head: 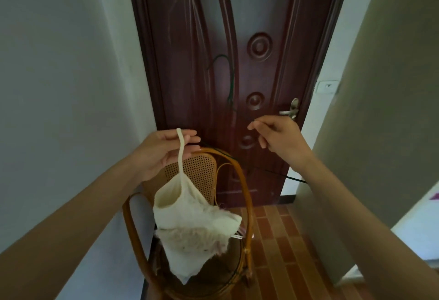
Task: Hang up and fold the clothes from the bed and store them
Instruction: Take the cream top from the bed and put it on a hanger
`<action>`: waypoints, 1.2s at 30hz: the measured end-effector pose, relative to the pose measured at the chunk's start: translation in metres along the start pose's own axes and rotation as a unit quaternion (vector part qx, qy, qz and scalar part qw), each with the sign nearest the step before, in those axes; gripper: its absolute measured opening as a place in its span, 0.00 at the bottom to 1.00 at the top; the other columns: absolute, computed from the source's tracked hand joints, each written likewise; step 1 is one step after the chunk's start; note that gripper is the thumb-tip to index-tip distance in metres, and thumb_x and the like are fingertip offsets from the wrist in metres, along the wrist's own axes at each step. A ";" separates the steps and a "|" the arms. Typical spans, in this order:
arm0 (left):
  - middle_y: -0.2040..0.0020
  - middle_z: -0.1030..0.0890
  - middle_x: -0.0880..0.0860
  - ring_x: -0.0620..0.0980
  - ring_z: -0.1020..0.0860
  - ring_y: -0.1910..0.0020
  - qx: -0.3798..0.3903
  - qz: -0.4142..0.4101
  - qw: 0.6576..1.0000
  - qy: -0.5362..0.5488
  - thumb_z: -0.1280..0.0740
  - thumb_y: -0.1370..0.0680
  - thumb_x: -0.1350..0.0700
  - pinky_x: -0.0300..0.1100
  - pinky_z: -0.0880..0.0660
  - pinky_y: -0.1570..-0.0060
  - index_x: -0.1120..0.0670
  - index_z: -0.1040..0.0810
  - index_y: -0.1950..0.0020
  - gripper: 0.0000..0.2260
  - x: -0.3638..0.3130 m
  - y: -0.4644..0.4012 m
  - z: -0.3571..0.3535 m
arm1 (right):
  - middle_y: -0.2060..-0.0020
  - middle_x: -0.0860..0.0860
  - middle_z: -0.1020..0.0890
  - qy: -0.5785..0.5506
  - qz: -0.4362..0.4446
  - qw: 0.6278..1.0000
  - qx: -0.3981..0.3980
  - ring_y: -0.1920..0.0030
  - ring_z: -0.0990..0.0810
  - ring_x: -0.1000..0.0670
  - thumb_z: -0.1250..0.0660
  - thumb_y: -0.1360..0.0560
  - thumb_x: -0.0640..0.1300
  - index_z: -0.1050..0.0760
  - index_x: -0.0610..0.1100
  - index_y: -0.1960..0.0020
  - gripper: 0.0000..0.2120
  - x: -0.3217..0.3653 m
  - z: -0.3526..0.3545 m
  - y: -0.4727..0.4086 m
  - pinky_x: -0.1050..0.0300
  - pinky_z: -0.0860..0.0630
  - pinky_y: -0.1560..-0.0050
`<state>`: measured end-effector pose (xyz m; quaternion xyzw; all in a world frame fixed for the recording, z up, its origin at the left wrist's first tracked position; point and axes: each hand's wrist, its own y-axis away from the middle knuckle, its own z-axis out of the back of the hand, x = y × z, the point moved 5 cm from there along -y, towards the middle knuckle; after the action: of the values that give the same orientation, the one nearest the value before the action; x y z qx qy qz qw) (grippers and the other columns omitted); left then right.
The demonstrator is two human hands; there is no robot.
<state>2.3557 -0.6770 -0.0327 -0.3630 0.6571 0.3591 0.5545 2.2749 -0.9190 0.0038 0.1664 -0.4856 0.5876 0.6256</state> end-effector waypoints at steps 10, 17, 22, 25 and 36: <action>0.51 0.16 0.50 0.38 0.19 0.53 -0.131 -0.101 0.969 -0.181 0.27 0.27 0.60 0.27 0.29 0.55 0.55 0.16 0.49 0.07 -0.022 -0.007 0.027 | 0.81 0.53 0.27 0.021 0.013 1.000 0.006 0.78 0.30 0.57 0.33 0.21 0.48 0.17 0.44 0.61 0.13 0.010 0.038 -0.001 0.71 0.35 0.72; 0.46 0.18 0.50 0.37 0.23 0.50 -0.145 -0.101 0.960 -0.220 0.26 0.27 0.60 0.24 0.32 0.57 0.57 0.19 0.39 0.17 -0.026 -0.015 0.031 | 0.81 0.50 0.30 -0.026 0.024 0.999 0.033 0.80 0.37 0.56 0.31 0.23 0.47 0.16 0.43 0.61 0.12 0.022 0.059 -0.004 0.68 0.39 0.76; 0.40 0.19 0.52 0.46 0.24 0.39 -0.103 -0.115 0.949 -0.275 0.24 0.29 0.59 0.36 0.31 0.42 0.55 0.19 0.39 0.19 -0.038 -0.018 0.025 | 0.79 0.48 0.32 -0.107 0.006 0.992 0.070 0.78 0.40 0.53 0.31 0.23 0.47 0.16 0.41 0.59 0.11 0.026 0.059 -0.004 0.65 0.43 0.77; 0.41 0.20 0.48 0.44 0.26 0.38 -0.091 -0.140 0.936 -0.310 0.23 0.31 0.56 0.38 0.33 0.38 0.53 0.18 0.39 0.20 -0.049 -0.017 0.016 | 0.79 0.48 0.33 -0.135 0.009 0.986 0.098 0.78 0.42 0.52 0.30 0.26 0.49 0.16 0.42 0.59 0.11 0.028 0.050 -0.004 0.62 0.47 0.76; 0.36 0.23 0.49 0.44 0.26 0.38 -0.110 -0.163 0.944 -0.265 0.23 0.31 0.59 0.36 0.32 0.40 0.55 0.24 0.33 0.27 -0.058 -0.011 0.019 | 0.80 0.50 0.35 -0.152 -0.002 0.983 0.102 0.78 0.43 0.53 0.31 0.27 0.49 0.16 0.43 0.58 0.11 0.030 0.068 0.005 0.56 0.49 0.72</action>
<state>2.3814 -0.6615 0.0214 -0.4156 0.3752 0.4171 0.7159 2.2377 -0.9536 0.0586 0.3178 -0.5121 0.6006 0.5254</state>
